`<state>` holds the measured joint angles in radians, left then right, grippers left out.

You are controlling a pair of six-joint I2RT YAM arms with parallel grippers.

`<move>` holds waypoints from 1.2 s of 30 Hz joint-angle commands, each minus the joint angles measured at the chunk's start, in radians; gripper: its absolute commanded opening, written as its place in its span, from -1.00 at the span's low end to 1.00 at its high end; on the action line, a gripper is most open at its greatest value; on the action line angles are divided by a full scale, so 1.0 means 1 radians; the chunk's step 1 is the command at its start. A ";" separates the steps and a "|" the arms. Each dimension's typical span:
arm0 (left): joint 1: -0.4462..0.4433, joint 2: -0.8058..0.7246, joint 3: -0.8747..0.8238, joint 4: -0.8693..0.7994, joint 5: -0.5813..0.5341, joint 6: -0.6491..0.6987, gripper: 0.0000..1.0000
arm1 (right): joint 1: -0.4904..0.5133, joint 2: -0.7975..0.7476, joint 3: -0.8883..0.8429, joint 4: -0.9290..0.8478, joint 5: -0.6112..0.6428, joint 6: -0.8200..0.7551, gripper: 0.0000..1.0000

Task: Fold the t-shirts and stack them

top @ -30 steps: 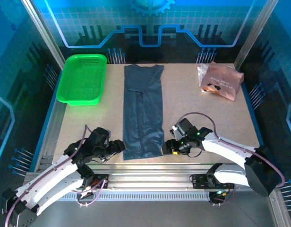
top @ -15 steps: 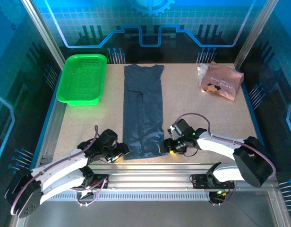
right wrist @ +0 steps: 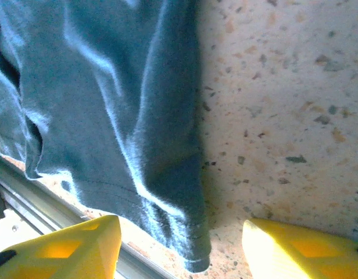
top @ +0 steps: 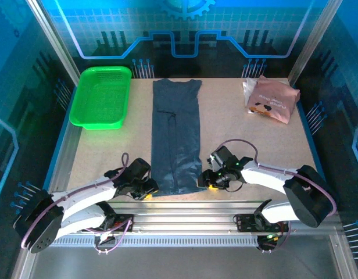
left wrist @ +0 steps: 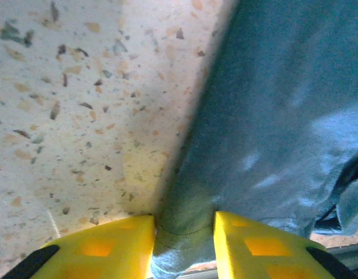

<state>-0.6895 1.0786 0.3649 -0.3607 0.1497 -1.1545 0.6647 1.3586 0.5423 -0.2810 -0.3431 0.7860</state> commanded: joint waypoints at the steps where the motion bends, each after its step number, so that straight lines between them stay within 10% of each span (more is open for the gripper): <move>1: -0.037 0.089 -0.019 0.247 0.050 -0.019 -0.37 | 0.034 0.062 0.012 0.101 -0.031 0.015 0.11; 19: -0.064 0.104 0.108 0.166 0.017 0.014 -1.00 | 0.061 0.029 0.091 -0.071 -0.011 0.011 -1.00; 36: -0.169 -0.305 0.054 -0.162 -0.062 -0.052 -1.00 | 0.165 -0.235 0.082 -0.341 0.040 0.104 -1.00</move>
<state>-0.8421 0.7929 0.4023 -0.4381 0.1154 -1.1812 0.8158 1.1648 0.6086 -0.5232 -0.3214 0.8501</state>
